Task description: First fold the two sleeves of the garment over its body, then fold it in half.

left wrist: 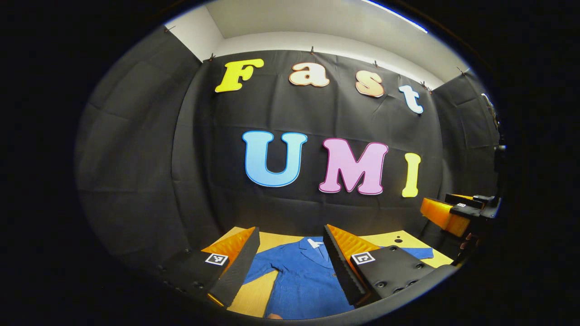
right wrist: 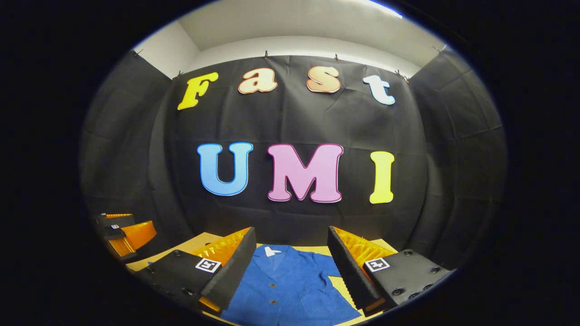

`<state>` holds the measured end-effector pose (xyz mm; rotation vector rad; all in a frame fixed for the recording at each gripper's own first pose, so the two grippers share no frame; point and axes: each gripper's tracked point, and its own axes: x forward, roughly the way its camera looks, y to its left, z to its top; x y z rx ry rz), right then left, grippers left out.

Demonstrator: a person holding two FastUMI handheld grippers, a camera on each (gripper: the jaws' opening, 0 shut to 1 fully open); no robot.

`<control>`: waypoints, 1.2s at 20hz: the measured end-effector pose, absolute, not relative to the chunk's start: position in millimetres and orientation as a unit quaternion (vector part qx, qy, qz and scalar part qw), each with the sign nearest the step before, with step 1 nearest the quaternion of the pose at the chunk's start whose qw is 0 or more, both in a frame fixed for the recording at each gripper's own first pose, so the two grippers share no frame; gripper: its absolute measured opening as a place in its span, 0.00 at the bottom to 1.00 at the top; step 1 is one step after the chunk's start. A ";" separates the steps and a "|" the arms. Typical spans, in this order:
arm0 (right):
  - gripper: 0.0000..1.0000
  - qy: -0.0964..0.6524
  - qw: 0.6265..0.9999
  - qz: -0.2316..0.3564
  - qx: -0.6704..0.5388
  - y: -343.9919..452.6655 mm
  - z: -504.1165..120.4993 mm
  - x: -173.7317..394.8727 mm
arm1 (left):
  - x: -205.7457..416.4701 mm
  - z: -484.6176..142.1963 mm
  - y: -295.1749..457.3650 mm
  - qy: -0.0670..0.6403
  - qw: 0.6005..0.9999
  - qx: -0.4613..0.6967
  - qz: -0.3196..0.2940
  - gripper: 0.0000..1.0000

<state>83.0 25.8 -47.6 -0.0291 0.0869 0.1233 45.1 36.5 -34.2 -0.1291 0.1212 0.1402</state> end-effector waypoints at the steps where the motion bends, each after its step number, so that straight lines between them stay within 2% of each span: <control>1: 0.99 0.055 0.997 0.056 -0.014 18.1 -57.9 90.2 | 50.3 -35.8 35.7 0.063 0.994 -0.064 0.070 0.81; 6: 0.99 0.114 0.993 0.013 0.001 -33.9 -111.5 141.1 | 78.2 -42.6 25.7 0.074 0.992 -0.067 0.075 0.82; 7: 0.96 0.128 0.992 0.002 0.004 -46.3 -123.8 152.3 | 84.0 -44.2 22.0 0.077 0.992 -0.067 0.076 0.82; 8: 0.99 0.145 0.989 -0.007 0.010 -60.5 -139.4 163.1 | 89.9 -46.1 17.9 0.080 0.992 -0.067 0.077 0.82; 9: 0.95 0.160 0.987 -0.019 0.013 -75.1 -152.1 171.3 | 95.8 -50.0 13.8 0.084 0.991 -0.065 0.079 0.81; 10: 0.99 0.175 0.984 -0.031 0.016 -92.8 -166.7 182.4 | 102.5 -51.9 9.5 0.087 0.991 -0.063 0.080 0.81; 18: 1.00 0.269 0.949 -0.159 0.030 -253.5 -276.7 236.8 | 148.7 -76.5 -35.2 0.125 0.988 -0.043 0.084 0.81; 24: 1.00 0.318 0.910 -0.258 0.059 -363.4 -342.7 254.7 | 173.4 -101.7 -87.5 0.167 0.985 -0.013 0.053 0.81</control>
